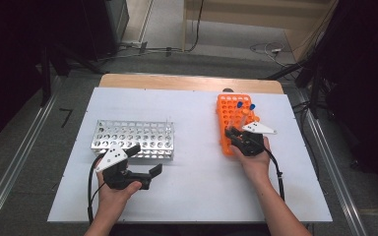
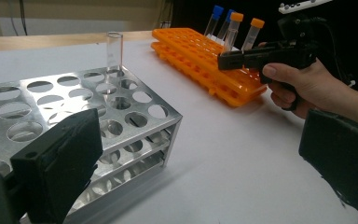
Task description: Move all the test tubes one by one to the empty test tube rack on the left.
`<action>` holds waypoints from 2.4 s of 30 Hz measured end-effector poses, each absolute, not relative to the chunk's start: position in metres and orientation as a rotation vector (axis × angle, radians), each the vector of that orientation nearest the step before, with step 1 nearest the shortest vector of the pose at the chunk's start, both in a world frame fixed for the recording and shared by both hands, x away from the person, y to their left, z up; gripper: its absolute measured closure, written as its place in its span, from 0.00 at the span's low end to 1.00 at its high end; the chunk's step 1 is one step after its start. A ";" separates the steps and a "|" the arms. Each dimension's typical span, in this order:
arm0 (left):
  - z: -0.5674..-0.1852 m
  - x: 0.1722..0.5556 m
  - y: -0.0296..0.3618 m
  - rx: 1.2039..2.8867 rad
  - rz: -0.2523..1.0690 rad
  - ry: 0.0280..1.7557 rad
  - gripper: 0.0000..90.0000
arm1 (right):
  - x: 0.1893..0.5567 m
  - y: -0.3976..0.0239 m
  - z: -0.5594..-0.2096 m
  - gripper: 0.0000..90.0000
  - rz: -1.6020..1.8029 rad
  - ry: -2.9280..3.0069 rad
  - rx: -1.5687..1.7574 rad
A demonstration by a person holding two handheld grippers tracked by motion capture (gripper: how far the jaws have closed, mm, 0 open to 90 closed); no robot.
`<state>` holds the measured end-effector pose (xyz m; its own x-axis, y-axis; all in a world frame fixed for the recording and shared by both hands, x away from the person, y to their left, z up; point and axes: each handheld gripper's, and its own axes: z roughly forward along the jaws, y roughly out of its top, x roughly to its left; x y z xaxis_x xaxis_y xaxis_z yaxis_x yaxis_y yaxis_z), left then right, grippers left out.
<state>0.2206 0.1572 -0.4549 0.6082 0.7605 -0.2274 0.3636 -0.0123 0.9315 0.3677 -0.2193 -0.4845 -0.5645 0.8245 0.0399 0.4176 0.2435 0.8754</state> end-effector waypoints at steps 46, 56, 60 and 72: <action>-0.429 0.238 0.097 1.694 0.367 0.795 0.06 | 0.268 -0.209 -0.441 0.82 1.537 2.304 0.792; -0.425 0.231 0.081 1.714 0.264 0.679 0.45 | 0.256 -0.180 -0.450 0.82 1.502 2.392 0.696; -0.425 0.230 0.075 1.738 0.241 0.658 0.55 | 0.253 -0.173 -0.453 0.82 1.485 2.412 0.672; -0.430 0.228 0.058 1.817 0.277 0.639 0.77 | 0.244 -0.161 -0.455 0.82 1.449 2.445 0.605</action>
<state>0.2284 0.0576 -0.4300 0.8247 0.5518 -0.1239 0.2865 -0.2187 0.9328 0.2435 -0.1609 -0.4546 -0.8868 0.4622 0.0082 0.2291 0.4240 0.8762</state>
